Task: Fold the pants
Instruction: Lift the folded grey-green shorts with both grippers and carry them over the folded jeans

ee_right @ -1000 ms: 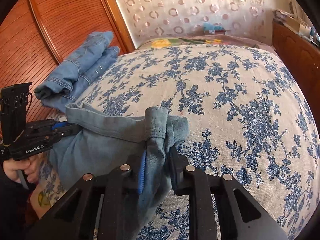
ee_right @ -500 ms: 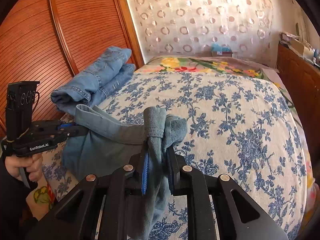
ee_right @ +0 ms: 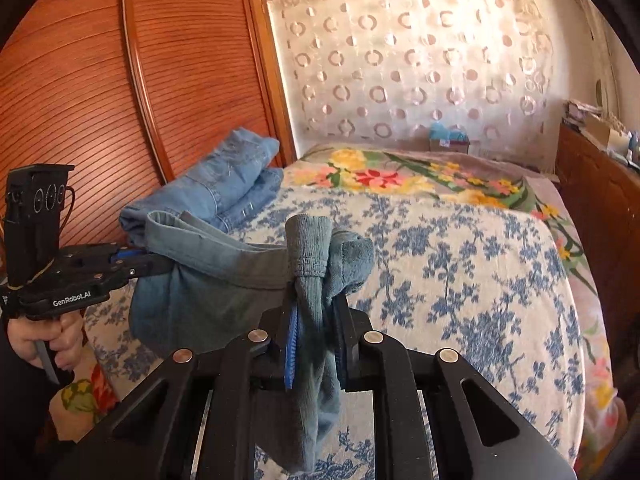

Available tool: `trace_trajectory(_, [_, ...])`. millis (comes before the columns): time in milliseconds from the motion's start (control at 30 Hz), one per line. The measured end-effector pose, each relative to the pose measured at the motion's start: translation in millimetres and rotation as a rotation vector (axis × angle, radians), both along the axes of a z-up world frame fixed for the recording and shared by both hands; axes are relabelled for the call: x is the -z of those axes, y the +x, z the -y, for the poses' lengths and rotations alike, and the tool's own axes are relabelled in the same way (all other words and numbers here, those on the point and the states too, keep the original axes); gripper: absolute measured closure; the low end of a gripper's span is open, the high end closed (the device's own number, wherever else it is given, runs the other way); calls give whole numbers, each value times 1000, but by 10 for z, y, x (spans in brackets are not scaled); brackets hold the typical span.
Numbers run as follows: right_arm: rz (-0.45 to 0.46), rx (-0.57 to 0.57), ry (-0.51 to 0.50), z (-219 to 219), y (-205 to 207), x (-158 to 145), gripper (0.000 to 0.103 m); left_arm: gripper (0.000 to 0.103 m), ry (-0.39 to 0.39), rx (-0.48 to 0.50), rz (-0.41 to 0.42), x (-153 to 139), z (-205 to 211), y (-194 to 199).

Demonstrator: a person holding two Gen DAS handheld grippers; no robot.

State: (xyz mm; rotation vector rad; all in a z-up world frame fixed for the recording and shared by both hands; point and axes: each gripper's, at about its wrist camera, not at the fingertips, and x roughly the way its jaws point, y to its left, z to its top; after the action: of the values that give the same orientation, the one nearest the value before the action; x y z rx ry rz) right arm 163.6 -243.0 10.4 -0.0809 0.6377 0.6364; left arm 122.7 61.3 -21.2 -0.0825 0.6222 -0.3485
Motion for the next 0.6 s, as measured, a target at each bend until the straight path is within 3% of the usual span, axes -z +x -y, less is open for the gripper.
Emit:
trace_trajectory(300, [49,-49,-2,-249,162,-261,91,94,15,-58,62,-232,-260,-56])
trace_trajectory(600, [99,-129,4,-782,474,-541,91,94,25,-145,127,-461,-717,54])
